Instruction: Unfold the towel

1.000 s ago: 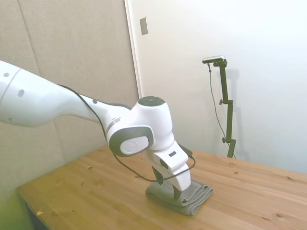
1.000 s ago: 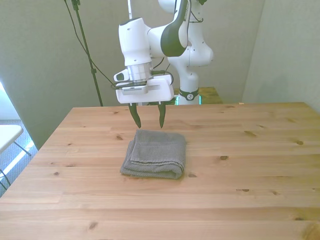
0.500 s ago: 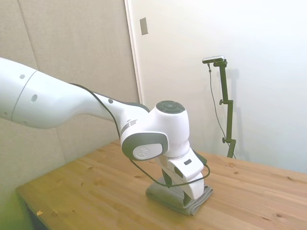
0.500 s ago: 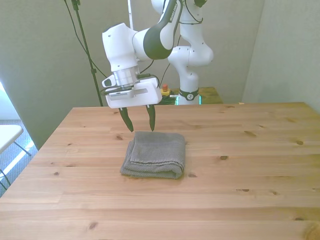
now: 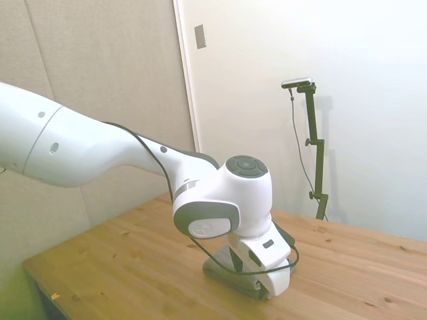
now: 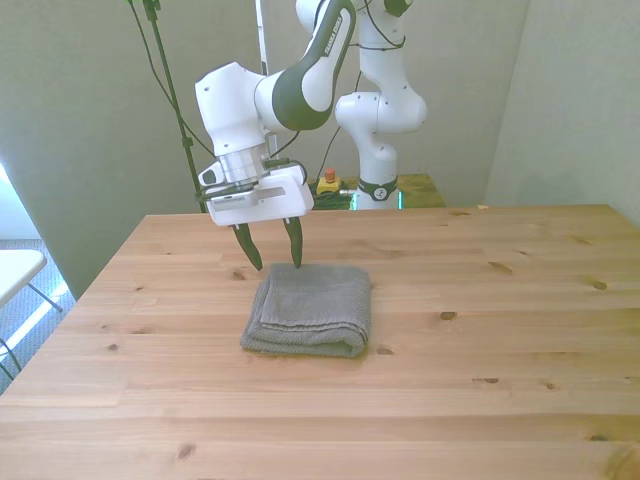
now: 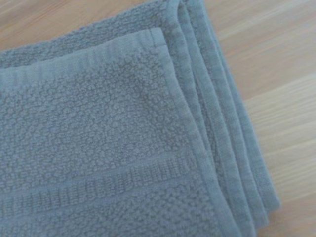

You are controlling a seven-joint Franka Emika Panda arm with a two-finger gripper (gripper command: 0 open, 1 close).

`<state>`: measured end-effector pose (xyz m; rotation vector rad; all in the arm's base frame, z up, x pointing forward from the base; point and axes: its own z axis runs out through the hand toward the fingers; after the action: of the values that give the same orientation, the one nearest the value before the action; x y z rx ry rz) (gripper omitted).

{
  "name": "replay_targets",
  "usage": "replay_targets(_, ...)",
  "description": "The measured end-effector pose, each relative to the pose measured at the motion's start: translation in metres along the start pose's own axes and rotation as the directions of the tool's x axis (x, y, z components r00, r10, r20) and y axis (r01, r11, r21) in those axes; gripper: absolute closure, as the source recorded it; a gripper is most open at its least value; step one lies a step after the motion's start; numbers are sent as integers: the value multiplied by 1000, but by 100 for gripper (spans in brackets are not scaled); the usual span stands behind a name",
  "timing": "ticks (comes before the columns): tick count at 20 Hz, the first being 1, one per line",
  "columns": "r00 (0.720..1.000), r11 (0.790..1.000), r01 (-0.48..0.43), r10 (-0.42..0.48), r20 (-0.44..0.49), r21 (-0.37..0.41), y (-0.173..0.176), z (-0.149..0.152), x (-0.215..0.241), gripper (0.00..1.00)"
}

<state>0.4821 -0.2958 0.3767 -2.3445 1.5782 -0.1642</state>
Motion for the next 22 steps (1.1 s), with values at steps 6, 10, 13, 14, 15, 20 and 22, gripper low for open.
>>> replay_targets(6,1000,1000,26,-26,6,9,-3,4,-3,100)
replay_targets(10,999,999,33,-33,7,9,-4,5,-3,100)
replay_targets(13,999,999,37,-37,6,10,-5,4,-3,100)
replay_targets(14,999,999,38,-38,5,11,-5,4,-3,100)
replay_targets(15,999,999,39,-39,4,11,-5,4,-3,100)
replay_targets(20,999,999,41,-41,-5,16,-6,1,-3,100)
replay_targets(22,999,999,42,-41,-6,16,-6,1,-3,100)
